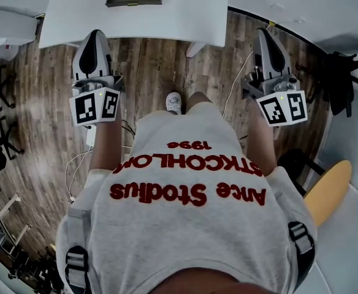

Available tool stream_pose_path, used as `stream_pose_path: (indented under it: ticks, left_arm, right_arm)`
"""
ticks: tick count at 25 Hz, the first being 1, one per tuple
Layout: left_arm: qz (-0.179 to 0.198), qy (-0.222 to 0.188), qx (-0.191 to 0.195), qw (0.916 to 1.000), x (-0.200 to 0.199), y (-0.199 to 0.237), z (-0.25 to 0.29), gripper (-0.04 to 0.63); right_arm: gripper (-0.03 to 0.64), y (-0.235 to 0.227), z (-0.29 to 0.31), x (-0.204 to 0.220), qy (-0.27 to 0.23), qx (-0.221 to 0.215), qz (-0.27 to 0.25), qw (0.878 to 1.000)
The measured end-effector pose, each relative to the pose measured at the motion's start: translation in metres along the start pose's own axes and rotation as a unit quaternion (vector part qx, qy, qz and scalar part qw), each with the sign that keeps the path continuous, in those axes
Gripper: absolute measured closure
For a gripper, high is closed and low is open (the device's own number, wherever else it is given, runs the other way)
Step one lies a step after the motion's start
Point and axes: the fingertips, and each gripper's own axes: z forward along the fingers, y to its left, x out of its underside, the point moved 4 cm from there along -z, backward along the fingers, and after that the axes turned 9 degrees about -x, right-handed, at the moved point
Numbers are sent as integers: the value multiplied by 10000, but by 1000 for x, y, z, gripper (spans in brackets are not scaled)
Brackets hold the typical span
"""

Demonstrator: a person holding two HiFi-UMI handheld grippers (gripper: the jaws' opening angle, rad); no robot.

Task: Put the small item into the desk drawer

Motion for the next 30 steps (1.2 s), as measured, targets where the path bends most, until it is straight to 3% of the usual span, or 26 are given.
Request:
stream_pose_path:
  ticks: [6, 30]
  left_arm:
    - [-7, 136, -32, 9999, 11, -6, 15, 588]
    - [246, -7, -928, 9954, 16, -17, 122, 588]
  right_arm:
    - [612, -21, 11, 6, 61, -41, 131, 9999]
    - [612, -133, 141, -9, 80, -1269, 262, 9915]
